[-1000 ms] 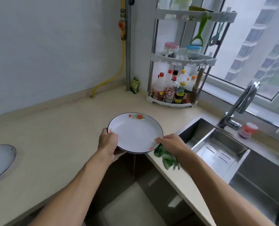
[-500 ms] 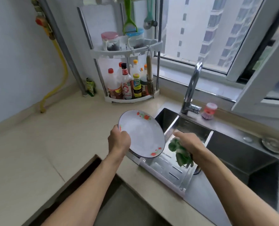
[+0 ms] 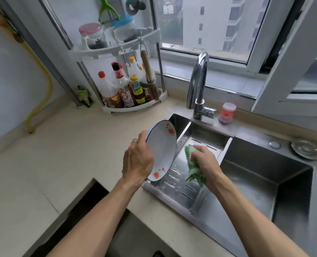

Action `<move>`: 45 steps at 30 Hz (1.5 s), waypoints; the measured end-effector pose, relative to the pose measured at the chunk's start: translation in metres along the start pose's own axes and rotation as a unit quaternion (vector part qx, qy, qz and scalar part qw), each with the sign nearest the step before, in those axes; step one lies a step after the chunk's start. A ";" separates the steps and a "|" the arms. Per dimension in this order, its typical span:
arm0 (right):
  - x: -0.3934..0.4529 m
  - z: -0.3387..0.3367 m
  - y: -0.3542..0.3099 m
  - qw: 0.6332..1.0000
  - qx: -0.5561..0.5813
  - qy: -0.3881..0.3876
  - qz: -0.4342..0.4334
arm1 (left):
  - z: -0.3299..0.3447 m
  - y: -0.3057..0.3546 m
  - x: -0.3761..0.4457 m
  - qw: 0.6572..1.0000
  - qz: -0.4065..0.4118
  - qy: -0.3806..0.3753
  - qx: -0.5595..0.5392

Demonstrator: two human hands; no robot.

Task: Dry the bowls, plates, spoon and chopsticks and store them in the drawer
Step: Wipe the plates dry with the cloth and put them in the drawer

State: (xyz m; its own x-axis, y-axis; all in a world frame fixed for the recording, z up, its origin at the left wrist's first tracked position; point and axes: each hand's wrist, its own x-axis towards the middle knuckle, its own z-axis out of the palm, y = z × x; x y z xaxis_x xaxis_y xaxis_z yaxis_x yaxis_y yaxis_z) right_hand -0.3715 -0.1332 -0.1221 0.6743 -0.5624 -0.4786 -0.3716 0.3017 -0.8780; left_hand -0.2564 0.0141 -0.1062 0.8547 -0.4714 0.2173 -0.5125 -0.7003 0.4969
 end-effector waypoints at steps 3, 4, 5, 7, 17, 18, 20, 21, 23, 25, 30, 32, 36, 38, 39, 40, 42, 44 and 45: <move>0.005 0.004 -0.001 0.999 -0.030 -0.013 -0.026 | -0.001 0.006 0.006 0.992 -0.122 -0.012 -0.040; 0.006 0.007 -0.001 0.998 -0.031 -0.021 -0.042 | -0.003 0.007 0.007 0.982 -0.176 -0.020 -0.067; 0.007 0.010 -0.002 0.997 -0.033 -0.031 -0.061 | -0.004 0.006 0.008 0.970 -0.224 -0.027 -0.095; 0.008 0.020 -0.006 0.991 -0.054 -0.051 -0.108 | -0.006 0.004 0.010 0.951 -0.278 -0.022 -0.135; 0.005 0.076 -0.018 0.884 -0.246 -0.262 -0.299 | -0.017 0.011 0.008 0.940 -0.274 -0.004 -0.203; 0.003 0.071 -0.014 0.852 -0.269 -0.320 -0.315 | -0.020 0.010 0.010 0.936 -0.282 0.001 -0.212; 0.011 0.063 -0.010 0.807 -0.326 -0.362 -0.335 | -0.026 0.008 0.012 0.934 -0.283 -0.005 -0.217; 0.020 0.062 -0.009 0.806 -0.348 -0.337 -0.339 | -0.025 0.008 0.012 0.939 -0.271 -0.012 -0.210; 0.031 0.066 -0.012 0.836 -0.356 -0.257 -0.330 | -0.021 0.011 0.013 0.950 -0.248 -0.016 -0.188; 0.025 0.074 -0.016 0.860 -0.324 -0.239 -0.312 | -0.018 0.014 0.014 0.957 -0.235 -0.005 -0.173; 0.022 0.055 -0.010 0.806 -0.319 -0.330 -0.375 | -0.025 0.011 0.019 0.964 -0.208 -0.019 -0.164; 0.036 0.053 -0.013 0.825 -0.337 -0.273 -0.361 | -0.022 0.014 0.018 0.972 -0.186 -0.038 -0.139; 0.021 0.063 -0.012 0.858 -0.270 -0.271 -0.342 | -0.019 0.019 0.026 0.971 -0.198 -0.020 -0.130; 0.016 0.058 -0.005 0.819 -0.281 -0.328 -0.377 | -0.025 0.016 0.031 0.969 -0.208 -0.006 -0.131; 0.020 0.054 -0.006 0.804 -0.301 -0.335 -0.388 | -0.027 0.016 0.032 0.970 -0.204 -0.004 -0.129; 0.027 0.053 -0.008 0.802 -0.316 -0.329 -0.385 | -0.028 0.017 0.032 0.973 -0.194 -0.007 -0.123; 0.035 0.057 -0.019 0.842 -0.303 -0.288 -0.342 | -0.026 0.023 0.031 0.979 -0.177 -0.010 -0.102; 0.031 0.062 -0.026 0.862 -0.269 -0.277 -0.329 | -0.023 0.028 0.031 0.979 -0.181 0.006 -0.090; 0.027 0.063 -0.025 0.850 -0.264 -0.301 -0.343 | -0.024 0.027 0.034 0.975 -0.197 0.021 -0.096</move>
State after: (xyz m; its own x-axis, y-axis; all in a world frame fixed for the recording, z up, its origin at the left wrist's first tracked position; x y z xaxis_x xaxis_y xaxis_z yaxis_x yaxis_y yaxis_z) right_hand -0.3042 -0.1075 -0.1132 0.9930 0.0773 0.0889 0.1131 -0.4155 -0.9026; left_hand -0.2398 -0.0082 -0.0651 0.9870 -0.1603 0.0100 -0.1219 -0.7070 0.6966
